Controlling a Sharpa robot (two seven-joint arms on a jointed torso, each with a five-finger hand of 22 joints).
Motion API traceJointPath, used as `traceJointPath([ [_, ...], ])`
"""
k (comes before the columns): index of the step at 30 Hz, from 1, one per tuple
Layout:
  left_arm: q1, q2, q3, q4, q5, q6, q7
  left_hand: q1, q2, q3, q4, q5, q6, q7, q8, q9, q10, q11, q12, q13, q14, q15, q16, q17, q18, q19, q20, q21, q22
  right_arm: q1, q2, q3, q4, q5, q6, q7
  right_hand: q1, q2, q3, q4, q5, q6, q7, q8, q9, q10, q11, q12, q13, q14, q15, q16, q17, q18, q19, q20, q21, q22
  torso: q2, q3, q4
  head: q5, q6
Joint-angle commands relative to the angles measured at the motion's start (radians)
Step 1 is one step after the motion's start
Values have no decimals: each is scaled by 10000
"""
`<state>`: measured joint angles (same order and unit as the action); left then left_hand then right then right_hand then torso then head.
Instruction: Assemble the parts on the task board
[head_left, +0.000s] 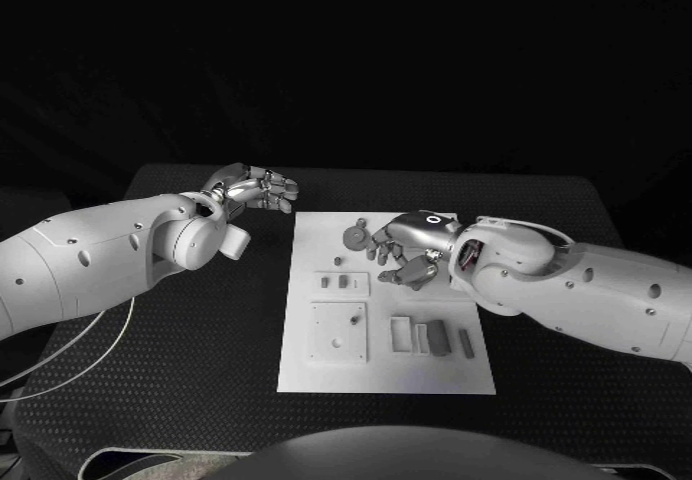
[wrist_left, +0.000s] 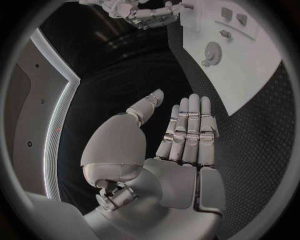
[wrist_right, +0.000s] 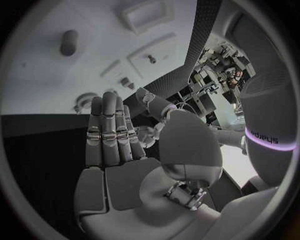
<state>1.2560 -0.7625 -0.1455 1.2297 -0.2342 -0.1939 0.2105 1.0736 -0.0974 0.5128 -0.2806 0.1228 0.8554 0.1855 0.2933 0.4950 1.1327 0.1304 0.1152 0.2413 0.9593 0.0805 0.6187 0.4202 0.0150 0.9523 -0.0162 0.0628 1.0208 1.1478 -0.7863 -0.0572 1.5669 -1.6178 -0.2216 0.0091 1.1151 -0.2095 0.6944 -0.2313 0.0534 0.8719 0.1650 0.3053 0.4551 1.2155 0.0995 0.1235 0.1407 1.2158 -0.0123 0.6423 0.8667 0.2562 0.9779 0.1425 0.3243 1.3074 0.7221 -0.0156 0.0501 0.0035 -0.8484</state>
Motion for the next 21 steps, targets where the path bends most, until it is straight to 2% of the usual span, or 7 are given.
traceJointPath([
  [1, 12, 11, 9, 13, 79, 143, 64, 21, -69, -51, 21, 41, -90, -3, 14, -11, -61, 14, 41, -9, 45, 34, -55, 15, 84, 18, 12, 41, -16, 238, -344, 24, -134, 561, 89, -210, 60, -71, -3, 42, -35, 30, 75, 28, -10, 45, -24, 37, 47, 72, -1, 89, 54, 56, 81, -18, 73, 271, -5, -14, 2, -110, 168],
  [5, 12, 39, 9, -9, 84, 154, 66, 19, -70, -52, 22, 41, -90, -3, 15, -11, -61, 14, 42, -8, 45, 34, -58, 18, 84, 18, 13, 42, -17, 339, -584, 26, -489, 284, 87, -352, 41, -159, -28, 62, -35, 8, 50, 26, -17, -44, 2, -2, 55, 22, 22, 123, 78, 52, 57, -18, 105, 268, -4, -6, -12, -183, 297],
  [9, 12, 47, 8, -7, 93, 174, 65, 14, -69, -55, 26, 41, -89, -3, 17, -10, -59, 14, 45, -8, 46, 35, -62, 25, 83, 18, 13, 42, -20, 337, -694, 26, -679, 243, 267, -525, -61, -195, -31, 346, -34, 104, 63, 107, -5, 232, -112, 188, 230, 113, -81, 334, 169, 56, 168, -69, 298, 267, 10, 16, -5, -218, 384],
  [12, 11, 48, 7, -7, 95, 190, 54, 12, -69, -56, 28, 41, -89, -3, 18, -10, -58, 14, 46, -8, 47, 35, -64, 28, 83, 18, 13, 43, -21, 335, -801, 23, -592, 87, 674, -624, -108, -283, -48, 437, -35, 106, 57, 120, -8, 265, -134, 222, 288, 114, -104, 383, 184, 56, 178, -88, 354, 262, 17, 36, 7, -225, 410],
  [16, 11, 31, 6, -2, 95, 207, 51, 6, -70, -59, 32, 40, -89, -3, 19, -10, -58, 14, 47, -8, 47, 35, -69, 34, 83, 19, 14, 44, -24, 266, -891, 6, -367, -472, 1042, -633, -226, -592, -57, 637, -36, 14, -12, 95, -34, -79, -21, 54, 290, -67, -1, 368, 165, 40, 14, -68, 372, 257, 16, 20, 0, -259, 424],
  [19, 11, 31, 6, -1, 95, 208, 55, 3, -69, -60, 34, 40, -90, -3, 20, -10, -58, 13, 48, -8, 48, 36, -72, 38, 82, 19, 14, 44, -26, 170, -945, -74, -215, -805, 1307, -647, -208, -706, -62, 680, -36, -66, -128, 74, -50, -234, 33, -19, 296, -116, 48, 395, 166, 35, -49, -57, 403, 259, 17, 23, -8, -247, 417],
  [21, 10, 29, 6, 3, 95, 220, 57, 1, -69, -61, 35, 40, -90, -3, 21, -10, -59, 13, 49, -8, 48, 36, -73, 40, 83, 19, 14, 44, -27, 56, -989, -95, -119, -1015, 1336, -653, -225, -772, -86, 706, -36, -120, -176, 57, -61, -335, 67, -68, 294, -150, 79, 405, 163, 32, -85, -50, 418, 257, 14, 14, 13, -250, 403],
])
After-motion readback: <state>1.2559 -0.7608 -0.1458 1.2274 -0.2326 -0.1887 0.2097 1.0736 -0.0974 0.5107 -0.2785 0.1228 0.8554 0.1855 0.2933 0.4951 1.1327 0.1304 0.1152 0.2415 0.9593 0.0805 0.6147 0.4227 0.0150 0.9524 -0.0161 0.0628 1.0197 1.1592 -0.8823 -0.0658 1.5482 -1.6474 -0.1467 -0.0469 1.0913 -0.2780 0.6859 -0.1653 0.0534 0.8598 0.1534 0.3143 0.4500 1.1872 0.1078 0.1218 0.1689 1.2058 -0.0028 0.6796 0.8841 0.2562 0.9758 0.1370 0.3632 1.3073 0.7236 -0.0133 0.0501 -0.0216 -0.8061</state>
